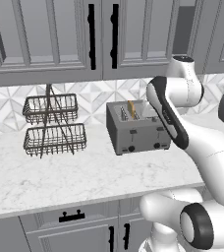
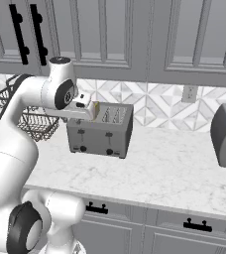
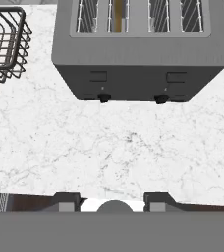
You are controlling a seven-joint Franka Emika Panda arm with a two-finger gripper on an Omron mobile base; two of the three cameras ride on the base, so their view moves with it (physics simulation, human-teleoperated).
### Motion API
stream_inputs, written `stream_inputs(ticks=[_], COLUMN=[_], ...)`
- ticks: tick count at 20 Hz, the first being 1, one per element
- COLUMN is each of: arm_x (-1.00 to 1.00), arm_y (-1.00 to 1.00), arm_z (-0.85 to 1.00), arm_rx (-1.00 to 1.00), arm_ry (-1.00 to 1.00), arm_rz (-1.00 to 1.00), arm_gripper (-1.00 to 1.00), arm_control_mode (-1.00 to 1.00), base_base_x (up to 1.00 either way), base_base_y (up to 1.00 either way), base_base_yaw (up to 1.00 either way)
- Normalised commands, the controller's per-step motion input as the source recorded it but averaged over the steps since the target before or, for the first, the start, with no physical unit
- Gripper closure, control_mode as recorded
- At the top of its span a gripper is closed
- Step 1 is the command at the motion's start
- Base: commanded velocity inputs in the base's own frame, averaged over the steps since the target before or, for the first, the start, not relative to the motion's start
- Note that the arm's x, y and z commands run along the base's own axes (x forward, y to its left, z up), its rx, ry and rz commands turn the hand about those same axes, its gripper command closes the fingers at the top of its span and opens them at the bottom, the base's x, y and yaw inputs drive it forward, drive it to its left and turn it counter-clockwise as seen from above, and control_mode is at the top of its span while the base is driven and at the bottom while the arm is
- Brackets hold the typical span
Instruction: Start the toaster. Once the lever pops up, take the bread to the plate on the dining counter.
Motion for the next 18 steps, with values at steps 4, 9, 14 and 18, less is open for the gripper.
stream_inputs(ticks=[4, 9, 14, 18], arm_x=[0.02, 0.17, 0.27, 0.24], arm_y=[0.02, 0.14, 0.17, 0.16], arm_z=[-0.08, -0.08, -0.1, -0.07], arm_rx=[0.0, 0.0, 0.0, 0.0], arm_ry=[0.0, -0.08, -0.13, -0.07], arm_rz=[0.0, 0.0, 0.0, 0.0], arm_gripper=[-1.0, -1.0, 1.0, 1.0], arm_control_mode=[-1.0, -1.0, -1.0, -1.0], base_base_x=[0.0, 0.0, 0.0, 0.0], base_base_y=[0.0, 0.0, 0.0, 0.0], base_base_yaw=[0.0, 0.0, 0.0, 0.0])
